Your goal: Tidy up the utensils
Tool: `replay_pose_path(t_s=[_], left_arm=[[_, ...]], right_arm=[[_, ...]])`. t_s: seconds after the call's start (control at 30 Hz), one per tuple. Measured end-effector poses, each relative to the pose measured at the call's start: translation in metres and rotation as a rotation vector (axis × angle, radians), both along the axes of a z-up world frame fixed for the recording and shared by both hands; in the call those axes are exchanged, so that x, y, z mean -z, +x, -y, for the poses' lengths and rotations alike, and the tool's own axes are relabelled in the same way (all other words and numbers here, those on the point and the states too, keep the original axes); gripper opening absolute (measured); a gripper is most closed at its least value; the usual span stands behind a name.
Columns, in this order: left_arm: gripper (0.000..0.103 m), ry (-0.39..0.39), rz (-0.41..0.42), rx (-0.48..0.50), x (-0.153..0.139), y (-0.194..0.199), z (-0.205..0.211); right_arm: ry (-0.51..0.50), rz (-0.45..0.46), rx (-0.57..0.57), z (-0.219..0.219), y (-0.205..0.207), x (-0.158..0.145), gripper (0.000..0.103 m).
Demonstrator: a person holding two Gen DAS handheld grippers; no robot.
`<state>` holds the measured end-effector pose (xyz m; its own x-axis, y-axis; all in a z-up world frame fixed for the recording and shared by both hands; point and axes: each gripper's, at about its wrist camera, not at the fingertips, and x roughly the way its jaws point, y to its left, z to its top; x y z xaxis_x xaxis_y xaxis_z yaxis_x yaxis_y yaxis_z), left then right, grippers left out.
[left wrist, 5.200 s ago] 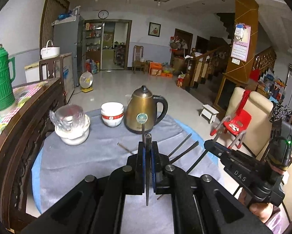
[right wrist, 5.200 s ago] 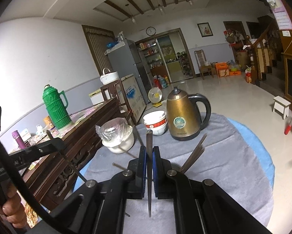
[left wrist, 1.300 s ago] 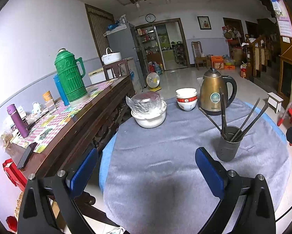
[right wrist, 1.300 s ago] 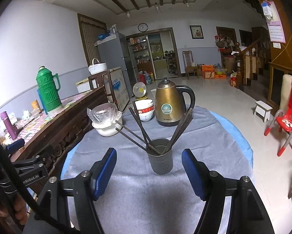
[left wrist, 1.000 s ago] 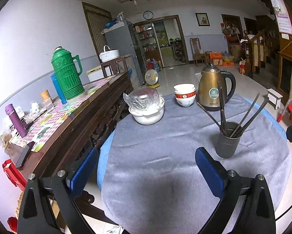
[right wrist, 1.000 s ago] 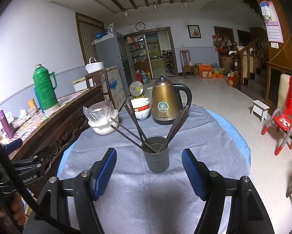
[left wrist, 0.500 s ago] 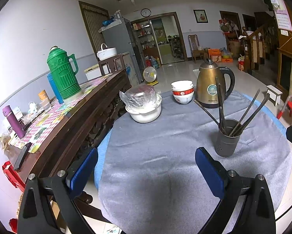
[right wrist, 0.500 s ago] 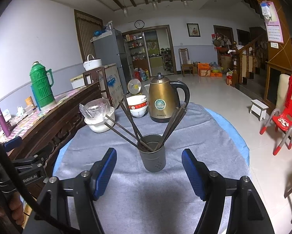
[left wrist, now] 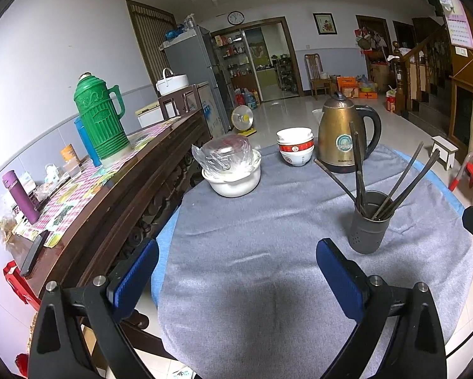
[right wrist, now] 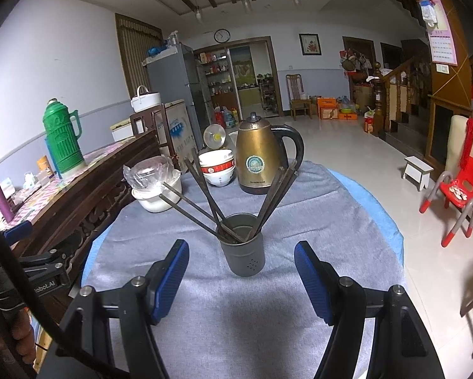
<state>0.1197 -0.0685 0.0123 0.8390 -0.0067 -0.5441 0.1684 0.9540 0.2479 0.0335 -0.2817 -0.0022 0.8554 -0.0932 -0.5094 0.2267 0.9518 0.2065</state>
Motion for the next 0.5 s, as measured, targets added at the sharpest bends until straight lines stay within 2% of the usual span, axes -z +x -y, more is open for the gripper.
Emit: replay_pose_path(t_s=[0.5], left_arm=[[0.1,-0.005,-0.006,0.001,0.0029,0.0016,-0.0021]], right_arm=[[-0.001,-0.005,0.017,0.0003,0.0023,0.0042,0.073]])
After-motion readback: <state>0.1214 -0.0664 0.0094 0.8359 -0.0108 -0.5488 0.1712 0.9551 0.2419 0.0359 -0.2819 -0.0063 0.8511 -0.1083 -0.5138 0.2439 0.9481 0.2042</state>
